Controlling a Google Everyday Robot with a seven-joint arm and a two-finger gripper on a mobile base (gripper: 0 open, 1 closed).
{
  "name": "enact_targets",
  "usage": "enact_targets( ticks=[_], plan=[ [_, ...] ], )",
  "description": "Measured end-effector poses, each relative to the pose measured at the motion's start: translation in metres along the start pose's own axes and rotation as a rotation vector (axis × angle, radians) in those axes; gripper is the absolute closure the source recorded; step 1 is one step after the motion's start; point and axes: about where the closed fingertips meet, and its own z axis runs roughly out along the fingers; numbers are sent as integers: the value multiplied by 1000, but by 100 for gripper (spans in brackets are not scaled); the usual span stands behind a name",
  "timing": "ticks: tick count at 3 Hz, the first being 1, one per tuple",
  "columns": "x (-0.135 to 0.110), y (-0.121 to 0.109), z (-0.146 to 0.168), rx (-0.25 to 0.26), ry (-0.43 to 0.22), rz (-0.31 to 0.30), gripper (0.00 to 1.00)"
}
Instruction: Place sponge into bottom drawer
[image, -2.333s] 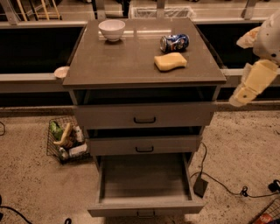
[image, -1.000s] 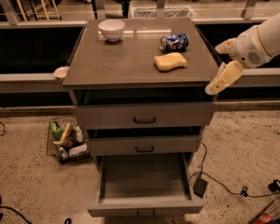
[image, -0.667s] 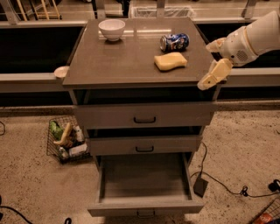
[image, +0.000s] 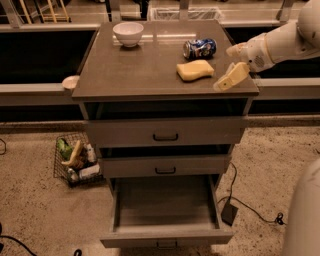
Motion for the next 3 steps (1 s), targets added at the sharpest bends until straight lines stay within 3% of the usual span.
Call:
enact_targets(
  ticks=[1, 3],
  plan=[
    [-2, -33, 29, 37, -73, 56, 0],
    [-2, -58, 63, 62, -105, 93, 0]
  ],
)
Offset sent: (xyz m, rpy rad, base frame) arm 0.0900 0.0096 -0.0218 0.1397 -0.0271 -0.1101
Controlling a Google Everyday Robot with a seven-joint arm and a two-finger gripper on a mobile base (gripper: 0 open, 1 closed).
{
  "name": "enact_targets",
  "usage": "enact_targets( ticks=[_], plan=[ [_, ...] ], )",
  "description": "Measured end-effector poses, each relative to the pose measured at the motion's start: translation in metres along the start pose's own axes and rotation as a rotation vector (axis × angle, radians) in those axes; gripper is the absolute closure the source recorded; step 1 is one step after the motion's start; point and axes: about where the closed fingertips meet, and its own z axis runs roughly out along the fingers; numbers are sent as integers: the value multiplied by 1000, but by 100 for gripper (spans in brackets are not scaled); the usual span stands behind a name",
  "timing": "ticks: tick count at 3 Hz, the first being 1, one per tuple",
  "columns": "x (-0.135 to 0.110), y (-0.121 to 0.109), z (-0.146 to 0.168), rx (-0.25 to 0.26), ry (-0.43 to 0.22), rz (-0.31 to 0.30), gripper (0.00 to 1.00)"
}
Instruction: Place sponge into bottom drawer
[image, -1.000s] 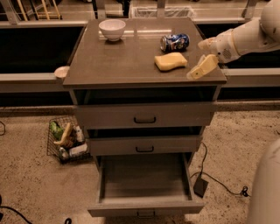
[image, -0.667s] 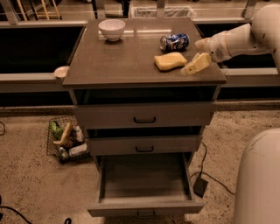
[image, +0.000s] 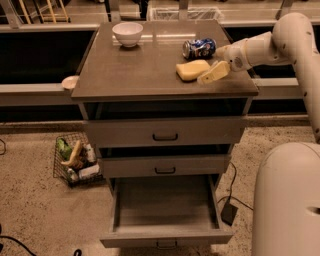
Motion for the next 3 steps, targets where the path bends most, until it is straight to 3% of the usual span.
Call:
enact_targets(
  ticks=[2, 3],
  plan=[
    [3, -7, 26, 11, 17, -7, 0],
    [7, -7, 35, 14, 45, -14, 9]
  ],
)
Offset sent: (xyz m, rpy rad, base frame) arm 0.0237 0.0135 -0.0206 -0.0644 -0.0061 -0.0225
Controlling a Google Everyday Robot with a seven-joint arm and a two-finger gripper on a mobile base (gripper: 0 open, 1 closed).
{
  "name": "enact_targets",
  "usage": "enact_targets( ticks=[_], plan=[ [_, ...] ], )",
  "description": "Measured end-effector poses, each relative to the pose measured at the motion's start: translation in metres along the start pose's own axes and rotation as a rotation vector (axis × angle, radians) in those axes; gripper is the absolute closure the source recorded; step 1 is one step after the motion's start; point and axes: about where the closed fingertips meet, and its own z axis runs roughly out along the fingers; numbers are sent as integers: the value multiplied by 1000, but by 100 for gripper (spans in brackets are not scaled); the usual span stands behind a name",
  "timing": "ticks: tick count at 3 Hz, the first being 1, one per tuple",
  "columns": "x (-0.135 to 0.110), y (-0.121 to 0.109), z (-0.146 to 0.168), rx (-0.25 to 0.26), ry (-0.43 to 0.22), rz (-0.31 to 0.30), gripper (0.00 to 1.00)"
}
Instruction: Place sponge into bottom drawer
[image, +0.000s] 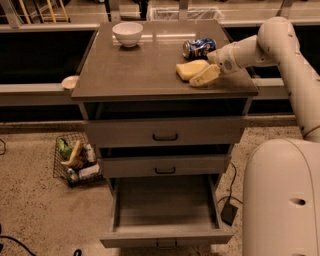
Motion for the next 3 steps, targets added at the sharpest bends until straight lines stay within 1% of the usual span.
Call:
enact_targets(
  ticks=[1, 2, 3],
  plan=[
    [1, 1, 3, -1, 6, -5, 25],
    [-5, 6, -1, -3, -6, -27, 49],
    [-18, 17, -14, 0, -43, -57, 72]
  ],
)
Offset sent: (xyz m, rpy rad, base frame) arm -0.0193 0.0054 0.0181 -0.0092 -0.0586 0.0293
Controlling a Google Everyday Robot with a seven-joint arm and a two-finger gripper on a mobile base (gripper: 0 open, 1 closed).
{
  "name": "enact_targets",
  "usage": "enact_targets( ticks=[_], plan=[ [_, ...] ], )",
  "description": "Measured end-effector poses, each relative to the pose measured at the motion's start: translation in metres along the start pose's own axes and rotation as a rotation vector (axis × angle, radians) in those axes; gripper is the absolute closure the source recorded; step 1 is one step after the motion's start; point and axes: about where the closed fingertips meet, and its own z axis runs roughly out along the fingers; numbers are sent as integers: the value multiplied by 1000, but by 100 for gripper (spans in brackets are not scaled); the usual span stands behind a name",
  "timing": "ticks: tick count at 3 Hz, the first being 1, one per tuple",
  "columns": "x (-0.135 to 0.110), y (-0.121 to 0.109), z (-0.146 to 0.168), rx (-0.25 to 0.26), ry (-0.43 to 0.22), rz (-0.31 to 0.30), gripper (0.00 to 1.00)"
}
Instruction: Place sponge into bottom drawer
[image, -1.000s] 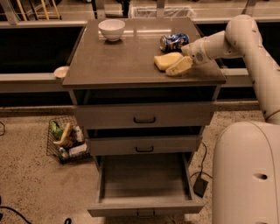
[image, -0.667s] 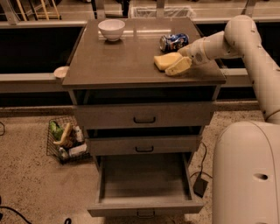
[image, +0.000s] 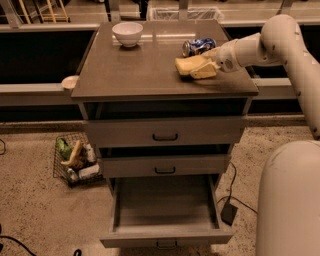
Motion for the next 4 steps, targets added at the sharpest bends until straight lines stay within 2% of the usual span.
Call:
enact_targets(
  ticks=[1, 2, 3, 4],
  plan=[
    [-26, 20, -27, -3, -84, -55, 95],
    [-51, 55, -61, -26, -180, -125, 100],
    [-51, 55, -60, -26, -179, -124, 100],
    [-43, 72, -49, -77, -170, -126, 100]
  ],
)
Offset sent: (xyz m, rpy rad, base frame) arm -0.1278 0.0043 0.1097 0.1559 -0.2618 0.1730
